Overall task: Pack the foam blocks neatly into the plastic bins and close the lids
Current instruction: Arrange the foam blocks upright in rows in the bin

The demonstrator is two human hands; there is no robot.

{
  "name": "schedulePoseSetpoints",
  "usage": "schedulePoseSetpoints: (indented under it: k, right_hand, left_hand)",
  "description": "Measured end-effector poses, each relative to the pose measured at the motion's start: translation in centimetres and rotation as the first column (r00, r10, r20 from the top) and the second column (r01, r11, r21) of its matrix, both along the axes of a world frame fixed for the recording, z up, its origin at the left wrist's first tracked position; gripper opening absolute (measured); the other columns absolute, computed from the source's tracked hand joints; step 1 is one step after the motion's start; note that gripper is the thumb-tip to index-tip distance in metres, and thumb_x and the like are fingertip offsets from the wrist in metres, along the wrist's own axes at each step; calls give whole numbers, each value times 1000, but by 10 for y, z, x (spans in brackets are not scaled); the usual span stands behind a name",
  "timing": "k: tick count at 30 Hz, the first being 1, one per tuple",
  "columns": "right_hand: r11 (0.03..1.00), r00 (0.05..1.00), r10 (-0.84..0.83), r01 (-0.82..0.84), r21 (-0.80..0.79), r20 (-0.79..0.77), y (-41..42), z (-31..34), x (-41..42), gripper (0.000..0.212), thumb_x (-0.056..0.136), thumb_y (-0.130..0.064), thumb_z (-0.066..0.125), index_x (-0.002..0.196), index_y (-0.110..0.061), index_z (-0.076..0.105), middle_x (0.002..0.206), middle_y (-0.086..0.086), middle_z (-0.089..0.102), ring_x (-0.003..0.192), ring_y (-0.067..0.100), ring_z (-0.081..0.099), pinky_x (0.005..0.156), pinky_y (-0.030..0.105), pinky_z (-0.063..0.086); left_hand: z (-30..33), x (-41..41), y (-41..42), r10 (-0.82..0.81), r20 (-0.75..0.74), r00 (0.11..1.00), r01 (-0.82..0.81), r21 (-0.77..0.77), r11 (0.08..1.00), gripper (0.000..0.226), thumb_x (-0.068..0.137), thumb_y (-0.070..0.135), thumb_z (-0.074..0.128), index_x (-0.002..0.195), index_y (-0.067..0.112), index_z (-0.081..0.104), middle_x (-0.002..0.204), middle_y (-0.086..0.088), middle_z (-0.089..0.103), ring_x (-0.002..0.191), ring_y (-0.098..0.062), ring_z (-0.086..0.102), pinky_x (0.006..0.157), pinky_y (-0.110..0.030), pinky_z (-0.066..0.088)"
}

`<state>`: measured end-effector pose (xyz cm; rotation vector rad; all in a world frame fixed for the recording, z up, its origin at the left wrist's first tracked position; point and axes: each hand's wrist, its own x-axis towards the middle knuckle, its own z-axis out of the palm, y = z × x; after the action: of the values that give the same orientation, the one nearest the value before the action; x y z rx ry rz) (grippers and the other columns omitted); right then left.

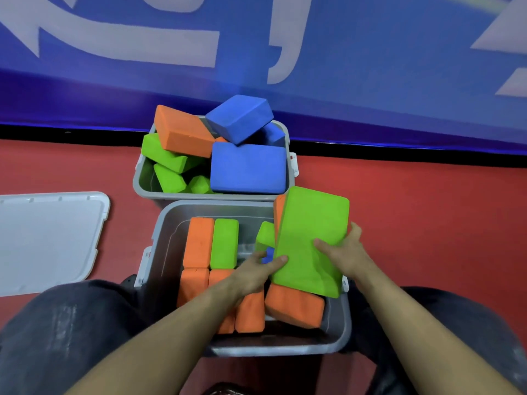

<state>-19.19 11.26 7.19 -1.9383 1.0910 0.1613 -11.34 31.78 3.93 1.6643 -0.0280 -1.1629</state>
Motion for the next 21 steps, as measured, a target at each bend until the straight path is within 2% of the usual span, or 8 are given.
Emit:
schedulePoseSetpoints:
  k: [2,3,5,7,11,15,18,21]
  right_hand:
    - [995,999,-34,32,94,17,-1,-7,3,105,85,-35,80,152,-12,4,138,10,51,129,32,53,111,48,41]
    - [995,999,-30,28,98,22,-2,-10,5,102,86,-35,79,151,-12,5,136,10,53,127,33,55,110,48,42]
    - [998,1000,-14,13,58,22,0,-12,8,103,87,-39,77,153,-14,3,138,13,54,128,34,55,109,46,43]
    - [999,997,2,-4,39,74,4,-11,12,105,85,-43,78,155,-17,4,141,13,52,130,33,53,110,46,42]
    - [997,973,73,-75,1,218,20,-6,21,99,83,-44,80,153,-24,13,144,3,52,129,24,53,110,44,43]
    - [998,945,56,-59,2,323,38,4,30,89,85,-37,80,152,-24,24,139,-1,54,122,16,55,101,29,43]
    - [995,911,45,-76,60,409,47,12,38,82,87,-27,79,152,-27,29,128,-5,59,108,6,62,88,19,52]
    - [986,916,85,-135,102,391,53,14,46,69,94,-23,71,152,-18,34,129,-1,56,98,-10,57,76,3,47]
  left_hand:
    - [-16,-7,-8,23,-20,1000,-23,-24,999,88,60,77,76,123,16,66,116,0,76,88,-17,71,73,-32,58]
    - [-18,-9,-11,41,-36,999,-43,-38,998,84,58,75,75,119,17,69,112,-1,77,94,-22,74,83,-40,60]
    - [-16,-7,-14,86,-16,996,-87,-61,994,62,73,62,77,114,17,70,107,2,78,99,-16,74,96,-43,57]
    - [-3,2,-15,153,38,987,-150,-73,986,43,87,51,72,110,14,70,105,4,77,90,-4,73,94,-35,57]
    - [20,23,-2,242,75,967,-234,-104,967,31,96,45,63,100,14,68,90,3,74,73,-4,69,78,-33,60]
    - [29,25,14,304,4,953,-302,-108,947,42,92,51,67,109,13,68,98,-4,74,85,-19,67,89,-50,59]
    - [39,35,24,393,3,919,-386,-181,905,45,90,44,72,123,13,63,110,-5,75,93,-19,69,84,-42,59]
    - [50,52,41,463,17,886,-447,-234,863,41,90,41,72,123,17,66,113,-3,76,101,-22,70,84,-40,58]
